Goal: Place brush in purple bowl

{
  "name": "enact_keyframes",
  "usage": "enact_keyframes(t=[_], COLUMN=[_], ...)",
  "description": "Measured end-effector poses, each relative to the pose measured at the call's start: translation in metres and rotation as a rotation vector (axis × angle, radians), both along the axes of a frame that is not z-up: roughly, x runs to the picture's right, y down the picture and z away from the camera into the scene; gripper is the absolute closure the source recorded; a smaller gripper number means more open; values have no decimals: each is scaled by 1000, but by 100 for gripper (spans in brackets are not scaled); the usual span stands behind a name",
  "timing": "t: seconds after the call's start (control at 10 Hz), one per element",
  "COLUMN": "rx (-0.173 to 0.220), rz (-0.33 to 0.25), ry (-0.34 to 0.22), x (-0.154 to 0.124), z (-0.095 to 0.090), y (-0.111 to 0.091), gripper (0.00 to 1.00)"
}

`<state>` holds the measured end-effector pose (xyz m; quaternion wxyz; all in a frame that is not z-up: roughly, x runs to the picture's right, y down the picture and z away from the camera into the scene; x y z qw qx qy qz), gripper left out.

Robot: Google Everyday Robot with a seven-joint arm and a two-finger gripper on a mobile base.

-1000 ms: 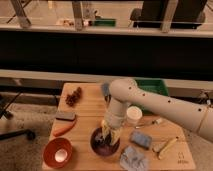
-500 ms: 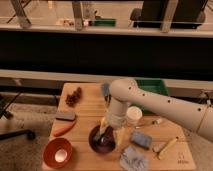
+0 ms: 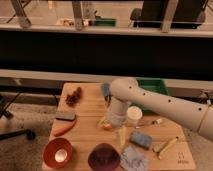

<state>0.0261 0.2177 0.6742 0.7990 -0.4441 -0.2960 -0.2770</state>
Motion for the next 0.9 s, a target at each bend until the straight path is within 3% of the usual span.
enact_keyframes(t=[0.9], rx=[16], rz=[39], ry=[12], x=[13], z=[-4], y=[-7], gripper=[20])
